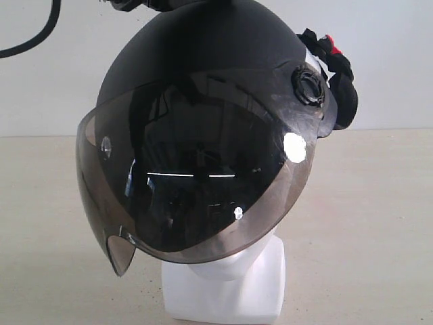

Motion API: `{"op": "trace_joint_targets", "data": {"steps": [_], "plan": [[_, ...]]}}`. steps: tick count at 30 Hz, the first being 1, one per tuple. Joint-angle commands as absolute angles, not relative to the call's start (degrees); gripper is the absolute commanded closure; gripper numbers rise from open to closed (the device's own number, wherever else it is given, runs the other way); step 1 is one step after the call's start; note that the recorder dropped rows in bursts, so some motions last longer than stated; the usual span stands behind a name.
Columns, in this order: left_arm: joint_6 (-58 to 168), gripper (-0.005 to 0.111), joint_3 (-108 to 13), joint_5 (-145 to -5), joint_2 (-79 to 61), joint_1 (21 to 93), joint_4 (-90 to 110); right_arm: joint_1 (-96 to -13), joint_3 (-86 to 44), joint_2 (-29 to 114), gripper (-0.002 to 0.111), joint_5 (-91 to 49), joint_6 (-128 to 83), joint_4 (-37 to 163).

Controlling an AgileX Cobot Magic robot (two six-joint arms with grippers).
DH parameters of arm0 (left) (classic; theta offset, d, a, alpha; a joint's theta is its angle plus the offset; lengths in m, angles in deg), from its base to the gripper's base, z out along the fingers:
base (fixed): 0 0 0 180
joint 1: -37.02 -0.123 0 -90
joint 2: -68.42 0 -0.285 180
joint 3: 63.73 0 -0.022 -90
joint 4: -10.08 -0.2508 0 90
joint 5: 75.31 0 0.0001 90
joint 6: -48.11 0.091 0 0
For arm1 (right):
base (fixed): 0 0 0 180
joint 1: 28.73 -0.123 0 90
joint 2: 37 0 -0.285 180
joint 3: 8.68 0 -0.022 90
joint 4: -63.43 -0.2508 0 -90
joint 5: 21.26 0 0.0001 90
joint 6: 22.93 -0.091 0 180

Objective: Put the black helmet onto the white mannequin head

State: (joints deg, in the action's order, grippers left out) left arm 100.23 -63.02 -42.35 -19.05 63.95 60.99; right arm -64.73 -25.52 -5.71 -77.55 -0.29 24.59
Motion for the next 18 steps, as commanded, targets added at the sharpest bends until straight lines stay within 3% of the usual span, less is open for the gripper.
{"op": "trace_joint_targets", "data": {"steps": [1, 8, 10, 13, 14, 18], "plan": [[99.99, 0.102, -60.99, -34.58, -21.73, 64.21, 56.53, -64.66, -24.64, -4.04, 0.108, -77.74, -43.33, 75.18], [99.99, 0.102, -60.99, -34.58, -21.73, 64.21, 57.27, -64.67, -24.55, 7.84, 0.108, -81.91, -38.65, 75.95], [99.99, 0.102, -60.99, -34.75, -21.73, 64.21, 57.26, -64.67, -23.5, 14.69, 0.096, -81.6, -37.07, 75.95], [99.78, 0.102, -60.99, -34.73, -21.73, 64.21, 57.67, -64.67, -17.14, 25.17, 0.056, -79.55, -40.5, 76.17], [99.31, 0.102, -60.99, -34.73, -21.73, 64.21, 57.78, -64.67, -15.45, 26.8, 0.054, -79.12, -43.5, 76.17], [99.07, 0.102, -60.99, -34.73, -21.73, 64.21, 57.78, -64.67, -9.1, 33.4, 0.075, -78.33, -49.79, 75.94]]}}
